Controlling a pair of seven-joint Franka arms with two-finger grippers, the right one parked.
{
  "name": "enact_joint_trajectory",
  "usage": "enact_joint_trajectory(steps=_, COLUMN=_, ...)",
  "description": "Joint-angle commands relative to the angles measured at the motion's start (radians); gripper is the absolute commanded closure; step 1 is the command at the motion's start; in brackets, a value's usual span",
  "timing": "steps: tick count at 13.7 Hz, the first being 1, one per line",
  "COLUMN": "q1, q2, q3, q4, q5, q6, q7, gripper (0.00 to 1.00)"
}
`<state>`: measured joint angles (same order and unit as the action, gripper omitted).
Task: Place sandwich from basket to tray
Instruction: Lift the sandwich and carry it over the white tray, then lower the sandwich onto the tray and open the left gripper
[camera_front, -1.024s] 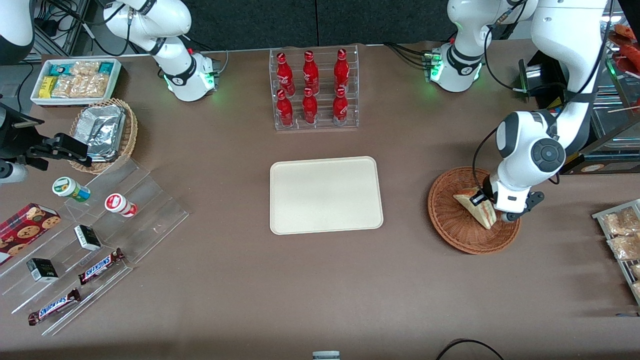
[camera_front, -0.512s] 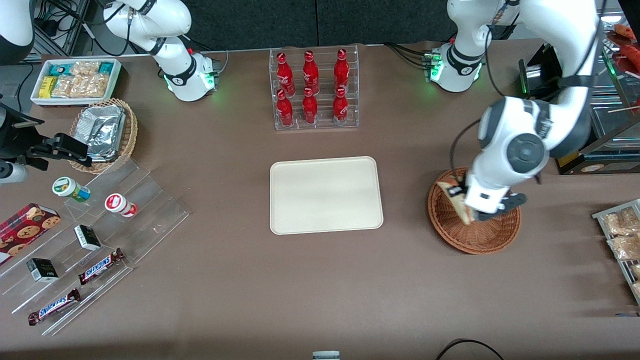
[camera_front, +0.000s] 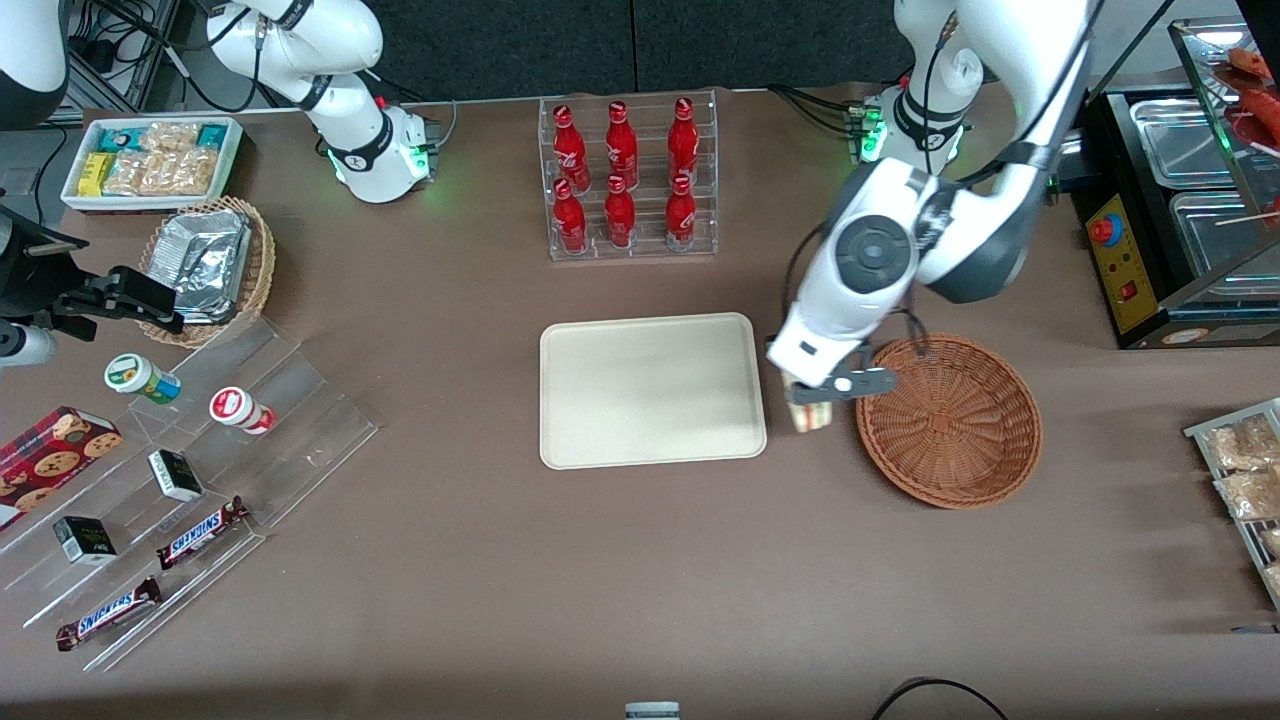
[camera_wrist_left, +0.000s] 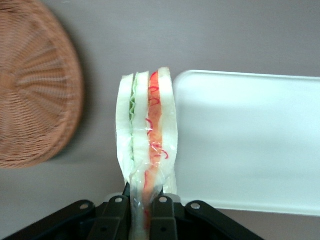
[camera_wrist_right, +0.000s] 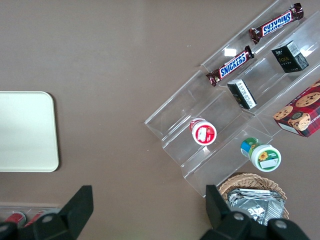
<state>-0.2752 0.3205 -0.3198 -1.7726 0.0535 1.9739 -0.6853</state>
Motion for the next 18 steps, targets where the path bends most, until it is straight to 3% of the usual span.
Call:
enact_joint_trajectory(steps=1, q1=-0.100, q2=0.142, q3=-0.001, q4=0.163, q5=0.006, q6=-0.012, q7=-0.069, gripper=1.00)
enact_joint_trajectory(steps=5, q1=-0.229, q2=0.300, q3=0.007, q4=0.323, q5=0.022, q6=-0.015, q7=-0.173, gripper=1.00)
enact_joint_trajectory(steps=7, q1=-0.269, q2=0.374, q3=0.007, q4=0.379, q5=0.096, q6=-0.013, q7=-0.221, gripper=1.00)
enact_joint_trajectory(steps=9, q1=-0.301, q2=0.437, q3=0.007, q4=0.435, q5=0.126, q6=-0.015, q7=-0.227, gripper=1.00)
enact_joint_trajectory(steps=18, q1=-0.294, q2=0.471, q3=0.007, q4=0.435, q5=0.140, q6=0.034, q7=-0.137, gripper=1.00)
